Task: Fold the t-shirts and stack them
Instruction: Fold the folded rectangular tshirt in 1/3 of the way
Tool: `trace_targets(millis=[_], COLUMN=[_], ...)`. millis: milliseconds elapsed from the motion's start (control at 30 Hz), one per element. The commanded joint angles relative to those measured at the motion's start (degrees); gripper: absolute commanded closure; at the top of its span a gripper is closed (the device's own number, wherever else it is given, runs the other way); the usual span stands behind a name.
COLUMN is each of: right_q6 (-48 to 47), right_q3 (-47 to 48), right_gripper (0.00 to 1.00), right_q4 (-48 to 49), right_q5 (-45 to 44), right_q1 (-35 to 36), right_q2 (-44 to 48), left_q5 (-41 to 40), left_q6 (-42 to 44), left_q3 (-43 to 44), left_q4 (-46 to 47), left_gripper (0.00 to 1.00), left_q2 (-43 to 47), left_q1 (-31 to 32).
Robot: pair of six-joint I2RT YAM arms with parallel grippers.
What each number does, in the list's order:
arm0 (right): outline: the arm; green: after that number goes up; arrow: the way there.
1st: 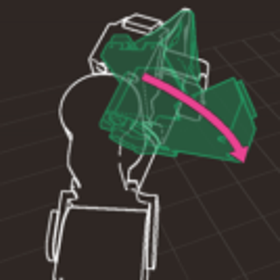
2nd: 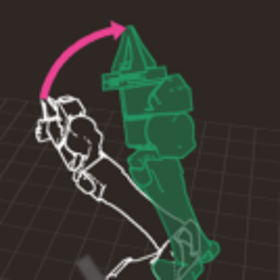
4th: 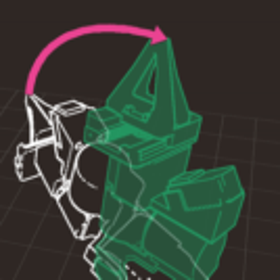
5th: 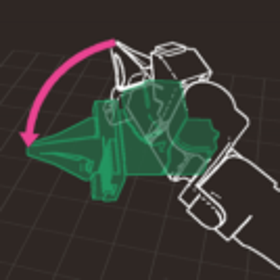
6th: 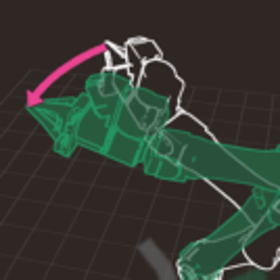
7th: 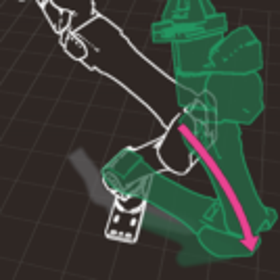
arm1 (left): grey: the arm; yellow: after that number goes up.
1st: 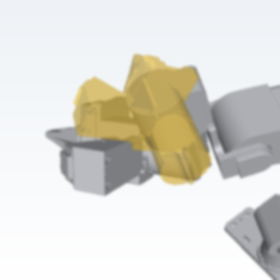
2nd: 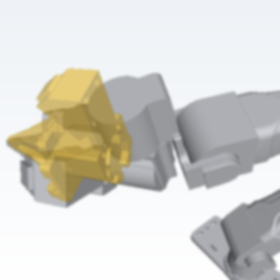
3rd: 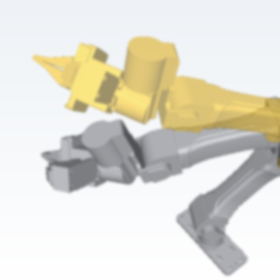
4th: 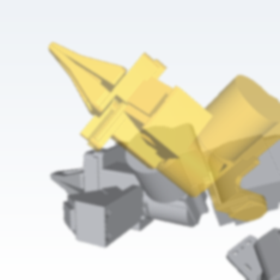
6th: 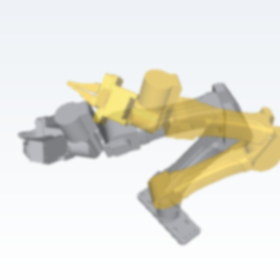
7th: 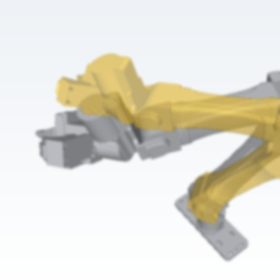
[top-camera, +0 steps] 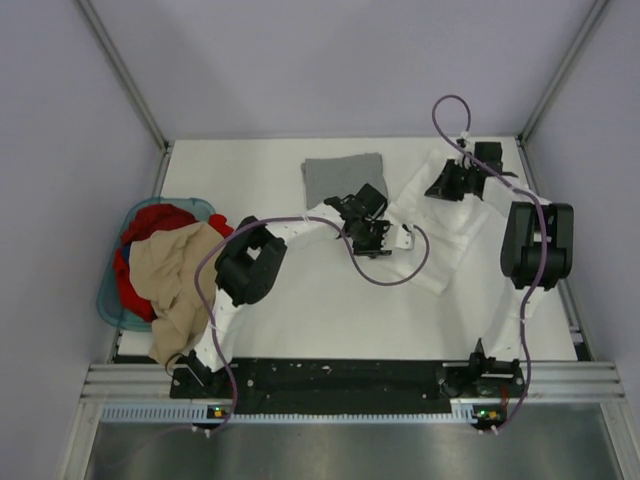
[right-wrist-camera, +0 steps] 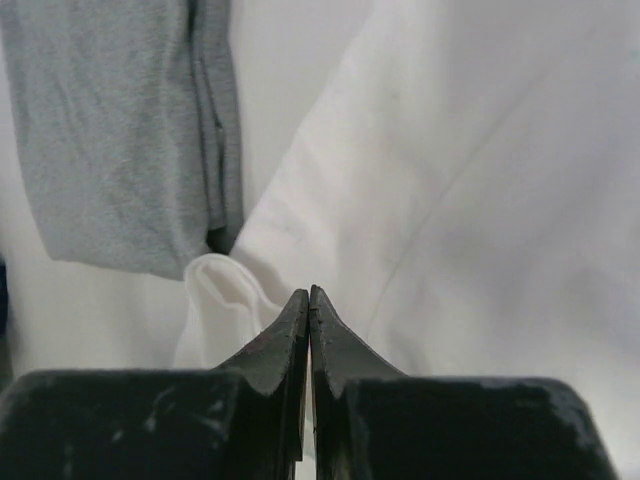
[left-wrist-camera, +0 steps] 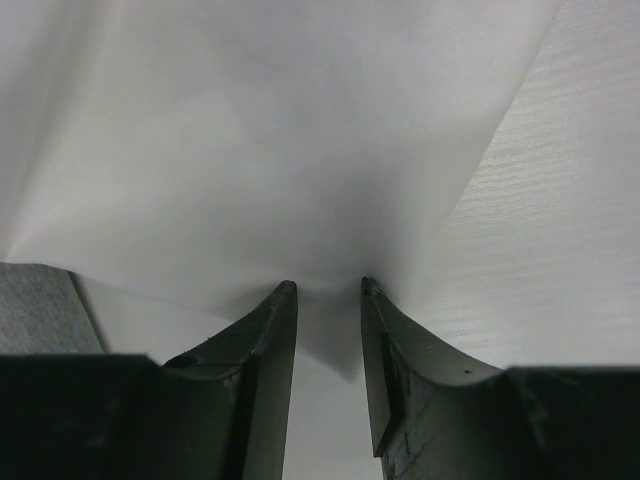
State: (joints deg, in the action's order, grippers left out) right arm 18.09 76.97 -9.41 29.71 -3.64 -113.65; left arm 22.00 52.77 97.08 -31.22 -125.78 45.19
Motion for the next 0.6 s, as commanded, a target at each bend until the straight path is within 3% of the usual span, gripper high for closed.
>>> trace_targets(millis=[0,233,333,567], right_q6=[-5.60,2.21,5.11,12.66], right_q3=[7.15,-7.96,-9.90,-7.19], right_gripper=[1.00,1.00,1.00,1.00], right_q4=[-12.29,-6.06,-5.36,-2.38], right_q5=[5.60,13.25,14.67,6.85], right_q1=[3.28,10.92,12.34,8.75], right_q2=[6.67,12.05,9.77,3.79], left_q5=[0.24,-0.99,-0.64,-3.01], left_q6=[0.75,0.84,0.58,1.27], left_q3=[-1.18,-1.63,-1.72,-2.15], left_q4=[-0.86,-0.51,-0.59,-0.59], left_gripper=[0.63,0.63,0.63,0.62], left_q2=[2.55,2.64,2.90,3.17], left_q1=[0.07,0.07,0.07,0.60])
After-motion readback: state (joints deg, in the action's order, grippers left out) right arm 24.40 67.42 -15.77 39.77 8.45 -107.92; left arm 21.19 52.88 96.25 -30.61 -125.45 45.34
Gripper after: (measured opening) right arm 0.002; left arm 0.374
